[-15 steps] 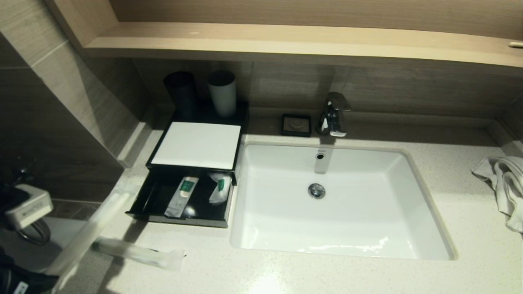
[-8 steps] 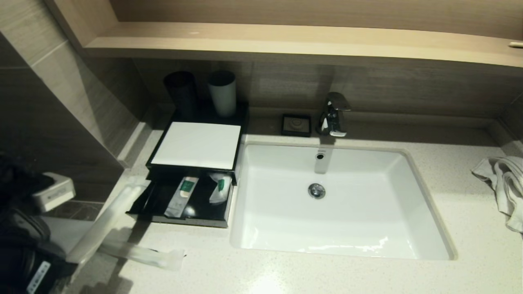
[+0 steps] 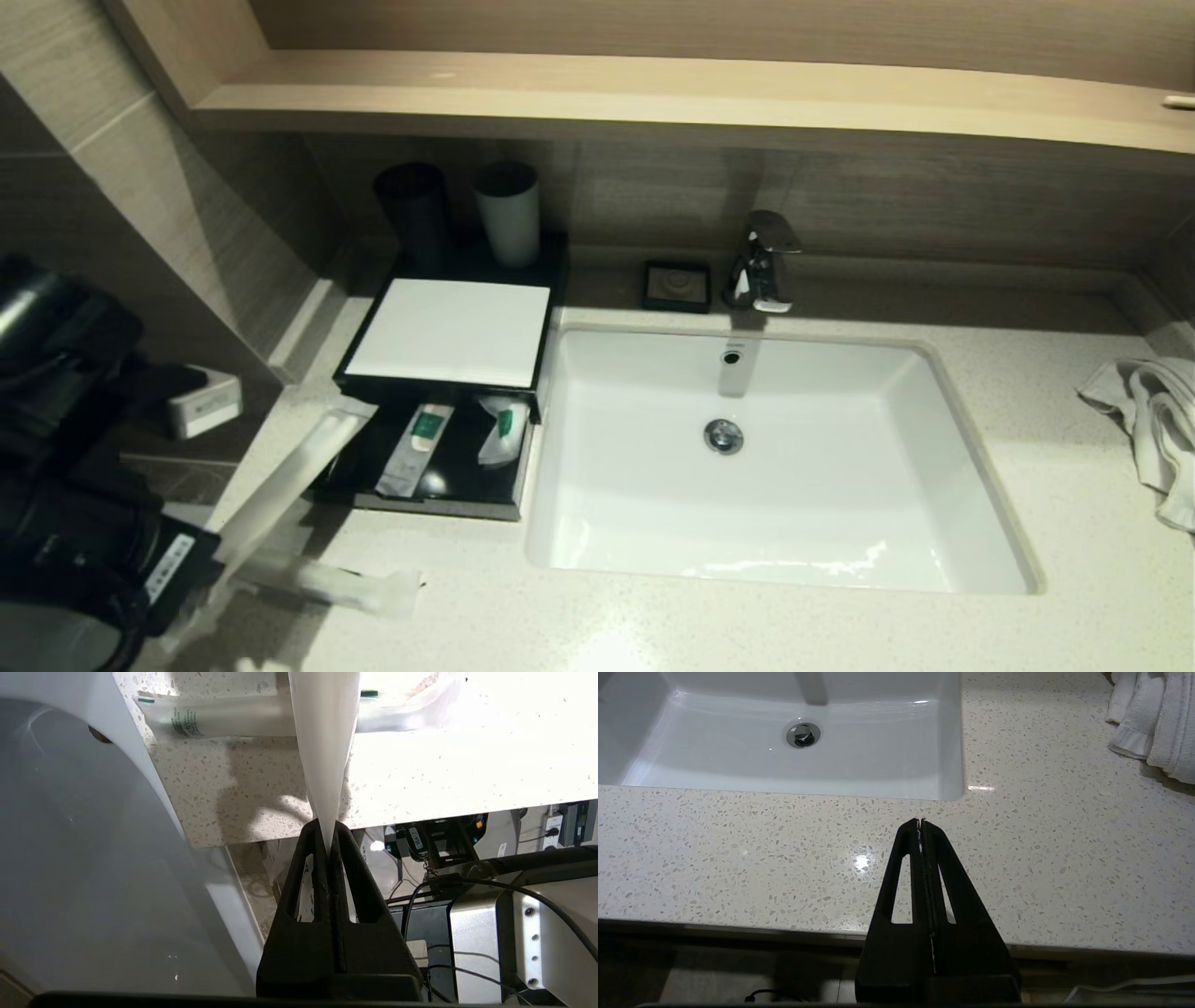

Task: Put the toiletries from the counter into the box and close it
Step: Place the bathroom toiletry into the drawer

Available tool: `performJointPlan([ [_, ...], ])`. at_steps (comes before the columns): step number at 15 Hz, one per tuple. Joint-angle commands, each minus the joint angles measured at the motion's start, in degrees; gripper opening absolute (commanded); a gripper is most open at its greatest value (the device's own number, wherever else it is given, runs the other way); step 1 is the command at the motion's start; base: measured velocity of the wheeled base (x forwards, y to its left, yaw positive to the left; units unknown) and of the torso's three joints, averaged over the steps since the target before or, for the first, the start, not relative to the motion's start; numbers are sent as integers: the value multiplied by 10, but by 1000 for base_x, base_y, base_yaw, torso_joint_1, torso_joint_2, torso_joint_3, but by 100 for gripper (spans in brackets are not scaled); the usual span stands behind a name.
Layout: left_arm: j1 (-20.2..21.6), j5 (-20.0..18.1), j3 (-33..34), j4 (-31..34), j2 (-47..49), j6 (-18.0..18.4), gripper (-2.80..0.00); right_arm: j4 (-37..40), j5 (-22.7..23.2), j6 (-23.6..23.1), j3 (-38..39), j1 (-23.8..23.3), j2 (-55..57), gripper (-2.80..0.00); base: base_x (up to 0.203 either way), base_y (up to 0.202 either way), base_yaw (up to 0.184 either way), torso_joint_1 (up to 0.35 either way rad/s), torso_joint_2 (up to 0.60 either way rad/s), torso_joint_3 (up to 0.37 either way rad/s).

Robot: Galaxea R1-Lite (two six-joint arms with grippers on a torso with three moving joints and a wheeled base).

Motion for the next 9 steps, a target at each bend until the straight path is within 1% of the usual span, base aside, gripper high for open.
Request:
performJointPlan([
  [1, 1, 0, -13, 1, 31, -2, -280, 0, 0, 0, 0, 0, 0, -280, 0, 0, 0, 0, 0, 0],
  [3, 0, -1, -25, -1, 38, -11, -280, 0, 0, 0, 0, 0, 0, -280, 0, 0, 0, 0, 0, 0],
  [9, -3, 1, -58, 3, 82, -8, -280, 0, 0, 0, 0, 0, 0, -280, 0, 0, 0, 0, 0, 0],
])
